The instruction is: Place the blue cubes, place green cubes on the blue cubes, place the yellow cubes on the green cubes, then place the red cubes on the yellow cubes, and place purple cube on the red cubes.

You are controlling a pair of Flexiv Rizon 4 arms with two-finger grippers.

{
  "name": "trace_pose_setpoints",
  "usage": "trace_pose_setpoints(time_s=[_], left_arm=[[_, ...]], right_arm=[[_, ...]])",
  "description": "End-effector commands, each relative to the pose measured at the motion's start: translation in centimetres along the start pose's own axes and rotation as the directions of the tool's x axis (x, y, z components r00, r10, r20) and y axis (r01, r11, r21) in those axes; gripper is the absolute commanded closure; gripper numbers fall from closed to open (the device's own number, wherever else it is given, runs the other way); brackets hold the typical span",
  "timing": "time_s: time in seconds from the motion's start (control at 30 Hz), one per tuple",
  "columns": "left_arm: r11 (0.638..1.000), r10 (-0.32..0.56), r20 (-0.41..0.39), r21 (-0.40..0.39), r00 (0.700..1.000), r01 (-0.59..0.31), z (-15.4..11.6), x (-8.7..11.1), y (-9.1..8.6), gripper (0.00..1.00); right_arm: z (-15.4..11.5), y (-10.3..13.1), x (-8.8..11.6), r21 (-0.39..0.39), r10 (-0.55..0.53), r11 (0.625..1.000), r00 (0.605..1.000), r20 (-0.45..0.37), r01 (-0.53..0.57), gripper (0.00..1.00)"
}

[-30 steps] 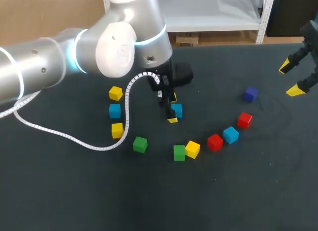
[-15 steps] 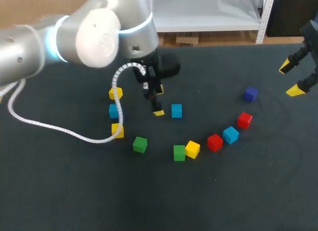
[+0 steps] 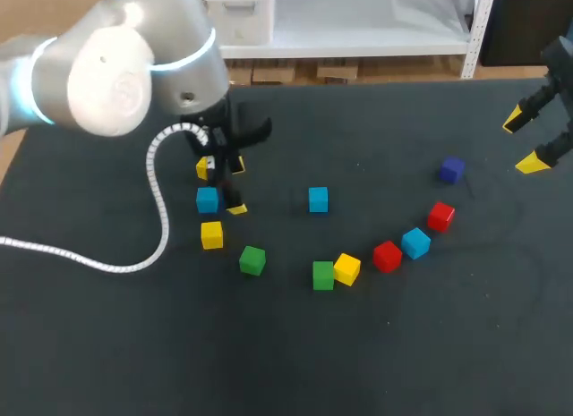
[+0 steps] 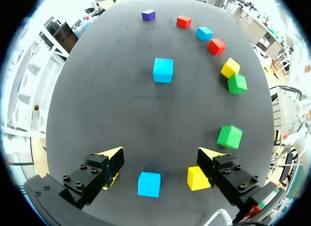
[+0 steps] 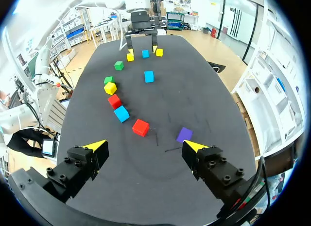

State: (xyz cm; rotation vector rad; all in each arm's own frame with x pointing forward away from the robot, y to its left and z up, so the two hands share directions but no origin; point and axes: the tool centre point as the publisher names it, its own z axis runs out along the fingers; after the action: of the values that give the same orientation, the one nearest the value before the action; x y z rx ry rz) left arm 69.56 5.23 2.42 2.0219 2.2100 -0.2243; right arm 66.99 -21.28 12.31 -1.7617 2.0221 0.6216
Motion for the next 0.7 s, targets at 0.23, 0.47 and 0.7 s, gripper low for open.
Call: trace_pose_setpoints(time_s=[0.23, 0.47, 0.7], left_arm=[[1.000, 0.004, -0.018, -0.008, 1.000, -0.004, 0.5, 2.3, 0.9, 0.00], [1.000, -0.026, -0.033, -0.015, 0.999, 0.026, 0.1, 4.0, 1.5, 0.00], [1.000, -0.023, -0.052, -0.009, 0.998, 0.023, 0.3, 5.3, 1.6, 0.00]], right_arm=[[0.0, 0.0, 0.0, 0.001, 0.000, 1.000, 1.000, 0.001, 0.000, 0.00], [0.0, 0.0, 0.0, 0.001, 0.000, 1.000, 1.000, 0.001, 0.000, 0.00], [0.0, 0.0, 0.0, 0.001, 0.000, 1.000, 1.000, 0.001, 0.000, 0.00]])
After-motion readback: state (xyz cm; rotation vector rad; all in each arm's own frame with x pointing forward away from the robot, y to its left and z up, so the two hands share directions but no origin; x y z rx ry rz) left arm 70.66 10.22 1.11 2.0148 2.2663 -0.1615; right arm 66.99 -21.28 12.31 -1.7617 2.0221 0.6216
